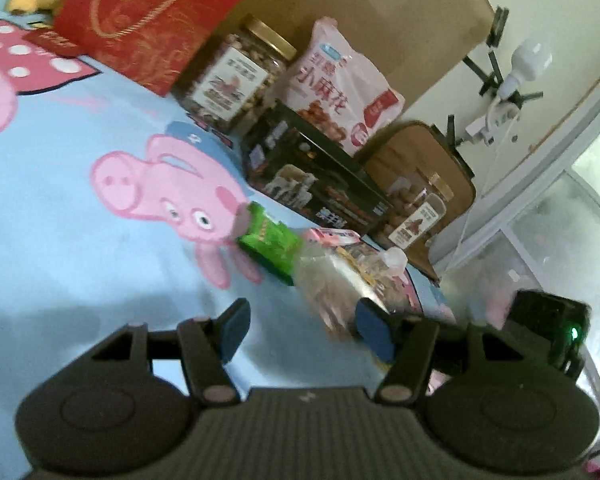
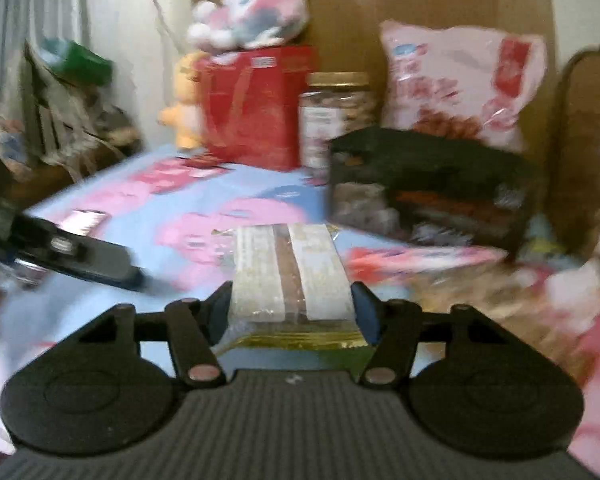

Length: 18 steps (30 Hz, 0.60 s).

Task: Organize snacks
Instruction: 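Reach the left gripper to the round cake in clear wrap and grasp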

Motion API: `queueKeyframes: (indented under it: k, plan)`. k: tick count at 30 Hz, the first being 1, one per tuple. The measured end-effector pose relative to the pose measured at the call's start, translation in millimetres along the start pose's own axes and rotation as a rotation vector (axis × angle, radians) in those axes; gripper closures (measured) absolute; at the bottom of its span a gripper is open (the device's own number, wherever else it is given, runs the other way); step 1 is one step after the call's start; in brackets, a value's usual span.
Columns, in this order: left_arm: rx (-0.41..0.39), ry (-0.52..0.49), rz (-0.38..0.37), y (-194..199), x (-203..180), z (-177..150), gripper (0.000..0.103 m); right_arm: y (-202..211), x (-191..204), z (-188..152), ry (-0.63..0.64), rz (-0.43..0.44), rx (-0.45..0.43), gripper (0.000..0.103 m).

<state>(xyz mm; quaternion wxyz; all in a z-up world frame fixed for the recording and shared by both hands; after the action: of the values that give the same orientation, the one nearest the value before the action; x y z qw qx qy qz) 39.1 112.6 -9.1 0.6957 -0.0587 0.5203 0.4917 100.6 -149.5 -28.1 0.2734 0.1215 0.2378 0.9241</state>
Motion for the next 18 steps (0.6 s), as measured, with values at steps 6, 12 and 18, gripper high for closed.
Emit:
queueKeyframes:
  k: [6, 12, 18]
  plan:
    - [-0.085, 0.031, -0.035, 26.8, 5.2, 10.0, 0.03, -29.7, -13.1, -45.0, -0.78, 0.554, 0.151, 0.04]
    - [-0.053, 0.033, -0.034, 13.6, 6.3, 6.7, 0.03, 2.5, -26.0, -25.6, -0.58, 0.207, -0.02, 0.024]
    - [-0.032, 0.005, -0.024, -2.6, 2.2, 11.5, 0.03, 34.5, -31.3, -22.5, -0.397, -0.112, -0.143, 0.025]
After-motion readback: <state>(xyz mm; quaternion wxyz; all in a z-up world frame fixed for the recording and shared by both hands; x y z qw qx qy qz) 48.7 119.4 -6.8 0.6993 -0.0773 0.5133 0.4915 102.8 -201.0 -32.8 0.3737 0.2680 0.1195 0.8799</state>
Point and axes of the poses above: each gripper's, at about its wrist camera, not at the fingertips, and y roughly against the way its jaws point, x to its left, z to its top, the point moved 5 cm from there along -y, roughly the way its jaws point, and after that the axes turned 11 degrees about y, right-handed, at the moved point
